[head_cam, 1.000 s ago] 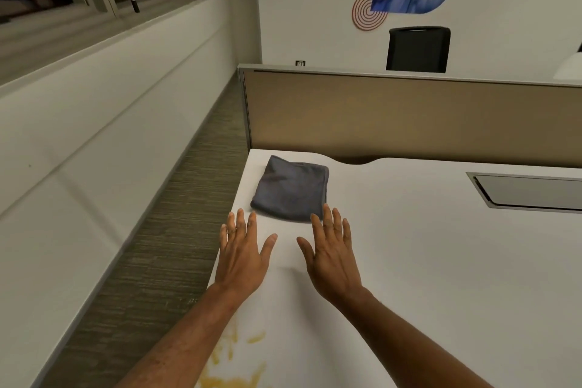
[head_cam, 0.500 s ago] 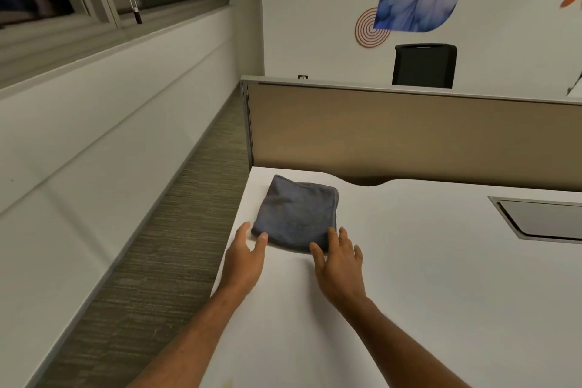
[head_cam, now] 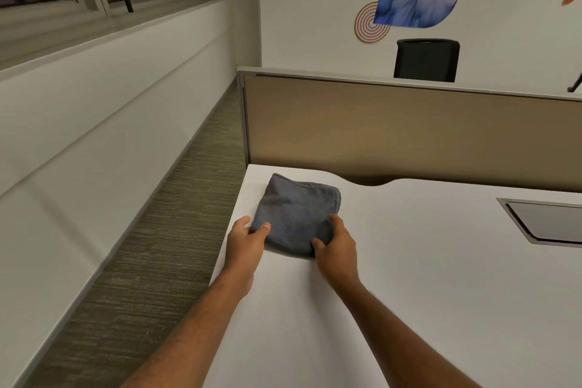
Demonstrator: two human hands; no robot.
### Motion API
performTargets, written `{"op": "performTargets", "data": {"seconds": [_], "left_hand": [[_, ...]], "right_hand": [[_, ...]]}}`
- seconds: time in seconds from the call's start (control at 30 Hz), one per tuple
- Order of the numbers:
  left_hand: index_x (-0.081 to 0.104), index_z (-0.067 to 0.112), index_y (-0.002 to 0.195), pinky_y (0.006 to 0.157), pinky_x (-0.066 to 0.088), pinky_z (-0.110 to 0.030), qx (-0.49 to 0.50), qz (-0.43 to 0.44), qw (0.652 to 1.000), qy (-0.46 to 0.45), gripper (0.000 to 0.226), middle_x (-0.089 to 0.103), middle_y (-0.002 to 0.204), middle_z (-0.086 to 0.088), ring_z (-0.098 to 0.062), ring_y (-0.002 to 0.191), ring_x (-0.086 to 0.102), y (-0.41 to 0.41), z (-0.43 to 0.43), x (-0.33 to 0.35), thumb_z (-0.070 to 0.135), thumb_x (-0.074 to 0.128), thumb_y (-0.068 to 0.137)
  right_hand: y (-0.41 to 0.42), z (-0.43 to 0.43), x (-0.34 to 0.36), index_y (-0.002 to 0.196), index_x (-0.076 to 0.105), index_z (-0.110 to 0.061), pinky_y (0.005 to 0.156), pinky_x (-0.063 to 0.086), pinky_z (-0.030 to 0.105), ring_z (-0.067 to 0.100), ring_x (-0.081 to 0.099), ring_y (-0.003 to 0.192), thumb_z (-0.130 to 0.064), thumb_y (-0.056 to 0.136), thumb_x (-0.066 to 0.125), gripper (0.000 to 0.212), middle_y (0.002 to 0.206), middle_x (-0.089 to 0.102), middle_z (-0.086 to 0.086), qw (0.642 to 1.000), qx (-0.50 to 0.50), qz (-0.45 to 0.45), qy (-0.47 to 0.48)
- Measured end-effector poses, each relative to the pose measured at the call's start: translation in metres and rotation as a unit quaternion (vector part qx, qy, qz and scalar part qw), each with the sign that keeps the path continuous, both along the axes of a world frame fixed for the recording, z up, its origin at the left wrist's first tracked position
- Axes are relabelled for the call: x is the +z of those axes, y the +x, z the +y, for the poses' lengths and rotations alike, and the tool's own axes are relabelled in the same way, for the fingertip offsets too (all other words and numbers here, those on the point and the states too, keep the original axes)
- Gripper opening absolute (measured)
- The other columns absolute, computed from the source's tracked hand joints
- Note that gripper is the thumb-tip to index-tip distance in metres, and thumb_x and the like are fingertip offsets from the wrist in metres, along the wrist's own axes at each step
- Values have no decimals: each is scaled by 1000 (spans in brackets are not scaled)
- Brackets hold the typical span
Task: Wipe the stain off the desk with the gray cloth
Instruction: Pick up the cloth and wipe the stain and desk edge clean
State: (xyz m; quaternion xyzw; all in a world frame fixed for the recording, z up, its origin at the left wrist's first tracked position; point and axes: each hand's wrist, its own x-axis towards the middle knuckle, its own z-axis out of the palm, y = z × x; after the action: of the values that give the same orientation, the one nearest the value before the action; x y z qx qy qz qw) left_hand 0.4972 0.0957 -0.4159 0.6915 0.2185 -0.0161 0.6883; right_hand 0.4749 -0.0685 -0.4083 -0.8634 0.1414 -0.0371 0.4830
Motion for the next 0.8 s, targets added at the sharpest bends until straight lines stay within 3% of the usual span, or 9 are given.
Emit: {"op": "performTargets", "data": {"seconds": [0.07,0.13,0.17,0.23,0.27,0.33,0.4,0.57,0.8], "left_hand": [[55,8,141,86,51,-28,12,15,1000,-12,45,69,111,4,-17,102,64,3,-2,-3,15,68,98],[67,17,109,77,53,-26,30,22,999,-26,13,67,95,9,-21,99,65,5,-2,-2,13,70,97],[67,17,111,83,55,-29,31,15,999,-27,15,69,103,5,-25,106,65,3,-4,1,15,71,96],[59,9,137,96,56,-36,15,22,999,-42,48,68,122,-6,-28,116,65,2,-4,6,20,76,93],[60,10,134,89,59,-33,12,27,999,-43,49,70,116,-6,-25,106,67,2,-3,7,22,79,91],[67,10,100,56,54,-21,-1,36,998,-47,25,70,82,1,-14,72,62,-1,-3,9,23,83,86],[71,11,83,47,48,-20,-10,55,998,-38,16,68,69,4,-11,62,58,-6,-2,9,21,83,85],[74,10,91,67,55,-28,14,44,993,-108,6,79,87,-7,-21,80,70,-29,0,11,8,75,85],[80,12,95,87,59,-34,-3,8,957,-291,20,81,100,-9,-23,95,75,-86,1,32,3,79,77]], "right_hand": [[0,1,1,150,39,-13,110,47,47,31,53,133,1,93,61,62,149,51,10,999,-19,1,38],[-1,1,4,149,39,-16,102,54,47,30,58,124,3,90,60,65,145,53,10,996,-36,9,82],[-2,1,5,148,39,-18,98,57,45,29,61,119,2,90,60,66,142,54,9,993,-41,16,108],[-5,1,8,147,40,-20,83,62,34,25,64,107,1,87,63,67,137,56,10,985,-48,30,160],[-6,0,9,146,40,-20,75,61,28,23,64,104,1,85,65,69,135,56,10,981,-49,39,184],[-11,-2,11,146,40,-20,68,57,23,22,63,100,2,83,67,72,133,55,10,972,-49,54,223],[-17,-6,12,144,41,-20,64,54,21,20,62,97,3,82,68,71,129,55,9,965,-49,61,250],[-36,-17,17,136,47,-27,61,52,20,19,62,94,2,83,68,64,112,57,0,953,-20,68,293],[-80,-28,38,132,58,-29,67,58,27,28,69,99,2,81,66,61,119,69,6,937,34,55,343]]}}
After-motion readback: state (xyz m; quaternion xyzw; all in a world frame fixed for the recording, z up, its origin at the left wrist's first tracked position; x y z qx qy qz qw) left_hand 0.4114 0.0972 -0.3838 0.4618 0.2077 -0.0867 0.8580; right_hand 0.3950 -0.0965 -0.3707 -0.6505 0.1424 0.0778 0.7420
